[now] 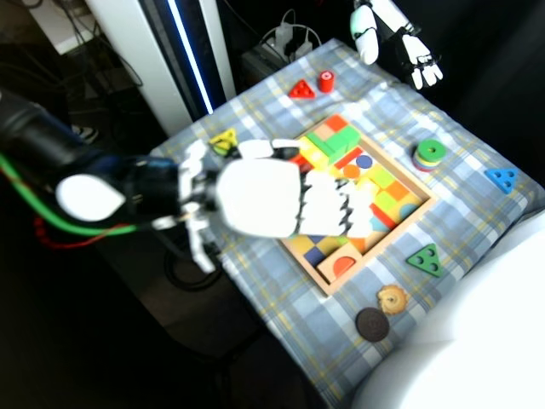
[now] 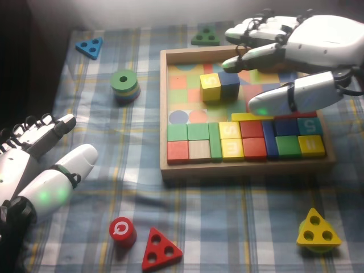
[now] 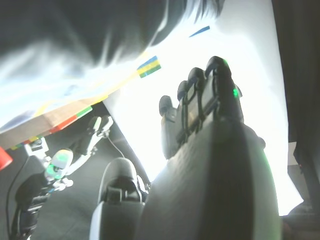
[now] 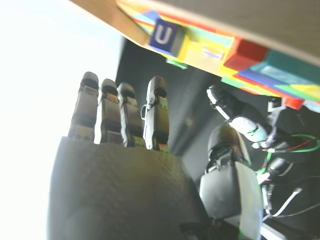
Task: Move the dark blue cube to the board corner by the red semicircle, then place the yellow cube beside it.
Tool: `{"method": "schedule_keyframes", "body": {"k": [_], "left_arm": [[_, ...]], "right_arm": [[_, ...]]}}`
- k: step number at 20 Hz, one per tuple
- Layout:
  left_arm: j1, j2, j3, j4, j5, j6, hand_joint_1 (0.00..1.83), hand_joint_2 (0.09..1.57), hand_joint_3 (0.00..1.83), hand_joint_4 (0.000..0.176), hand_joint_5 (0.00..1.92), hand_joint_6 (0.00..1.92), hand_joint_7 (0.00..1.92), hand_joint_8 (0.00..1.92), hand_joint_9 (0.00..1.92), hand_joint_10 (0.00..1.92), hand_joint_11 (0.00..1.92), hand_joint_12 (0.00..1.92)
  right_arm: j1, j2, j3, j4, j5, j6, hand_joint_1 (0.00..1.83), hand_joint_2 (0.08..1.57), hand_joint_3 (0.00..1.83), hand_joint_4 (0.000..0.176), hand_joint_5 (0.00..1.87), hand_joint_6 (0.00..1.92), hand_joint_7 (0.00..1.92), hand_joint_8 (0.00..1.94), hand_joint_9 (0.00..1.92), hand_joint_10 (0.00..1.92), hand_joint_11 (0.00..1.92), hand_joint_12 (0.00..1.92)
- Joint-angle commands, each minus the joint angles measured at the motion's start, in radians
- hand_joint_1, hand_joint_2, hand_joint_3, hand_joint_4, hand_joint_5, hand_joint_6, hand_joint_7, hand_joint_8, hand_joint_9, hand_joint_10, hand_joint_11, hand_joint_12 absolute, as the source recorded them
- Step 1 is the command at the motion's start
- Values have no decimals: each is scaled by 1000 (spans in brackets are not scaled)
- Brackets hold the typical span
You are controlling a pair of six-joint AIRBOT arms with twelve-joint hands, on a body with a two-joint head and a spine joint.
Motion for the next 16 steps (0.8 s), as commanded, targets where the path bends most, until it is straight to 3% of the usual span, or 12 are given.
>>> {"method": "schedule_keyframes", "body": {"k": [1, 2, 4, 5, 7, 8, 9, 10, 13, 14, 15, 16], "left_arm": [[-9, -4, 6, 46, -111, -4, 0, 1224, 1, 54, 317, 4, 157, 0, 122, 7, 4, 1], [-9, -4, 6, 46, -111, -4, 0, 1218, 0, 65, 322, 5, 159, 2, 123, 7, 0, 0], [-9, -4, 6, 46, -112, -4, 0, 1214, 0, 57, 324, 5, 170, 6, 131, 9, 0, 0], [-9, -4, 5, 46, -112, -4, 0, 1218, 0, 52, 329, 6, 174, 7, 133, 9, 0, 0], [-9, -4, 5, 46, -113, -4, 0, 1218, 0, 50, 322, 3, 169, 4, 124, 4, 0, 0], [-9, -4, 5, 47, -114, -4, 0, 1218, 0, 53, 317, 1, 167, 3, 121, 3, 0, 0], [-9, -4, 4, 46, -115, -4, 0, 1219, 0, 57, 328, 4, 180, 7, 136, 8, 6, 3], [-9, -4, 4, 46, -115, -4, 0, 1216, 0, 49, 337, 7, 188, 9, 147, 11, 27, 13], [-9, -3, 2, 46, -117, -4, 0, 1211, 0, 46, 335, 4, 187, 5, 139, 6, 15, 10], [-9, -3, 2, 46, -117, -4, 0, 1203, 0, 45, 351, 9, 200, 9, 150, 9, 38, 23], [-9, -3, 2, 46, -117, -4, 0, 1201, 0, 60, 339, 3, 193, 5, 140, 4, 30, 22], [-9, -3, 1, 46, -117, -4, 0, 1215, 1, 56, 328, 0, 177, 0, 127, 0, 12, 16]], "right_arm": [[12, -6, 13, 38, 73, 8, 0, 1053, 0, 42, 440, 20, 0, 0, 0, 0, 0, 0], [13, -14, 19, 36, 70, 8, 0, 1079, 0, 45, 474, 33, 0, 0, 0, 0, 0, 0], [13, -29, 32, 30, 66, 16, 0, 1085, 0, 64, 496, 13, 0, 0, 0, 0, 0, 0], [13, -30, 33, 28, 65, 17, 0, 1062, 0, 85, 507, 12, 0, 0, 0, 0, 0, 0], [13, -34, 35, 18, 55, 18, 0, 1042, 0, 94, 510, 10, 0, 0, 0, 0, 0, 0], [13, -37, 38, 9, 43, 18, 0, 1064, 0, 74, 488, 1, 0, 0, 0, 0, 0, 0], [13, -37, 41, 3, 29, 18, 0, 1053, 0, 32, 464, 0, 0, 0, 0, 0, 0, 0], [13, -37, 41, 3, 28, 18, 0, 1041, 0, 0, 448, 0, 0, 0, 0, 0, 0, 0], [11, -37, 41, -7, 7, 18, 0, 1028, 0, 0, 438, 2, 0, 0, 0, 0, 0, 0], [10, -36, 41, -8, 2, 18, 0, 1029, 0, 10, 430, 0, 0, 0, 0, 0, 0, 0], [6, -35, 41, -8, -3, 18, 0, 1026, 0, 8, 438, 4, 0, 0, 0, 0, 0, 0], [3, -35, 41, -8, -9, 18, 0, 1011, 0, 9, 429, 0, 0, 0, 0, 0, 0, 0]]}}
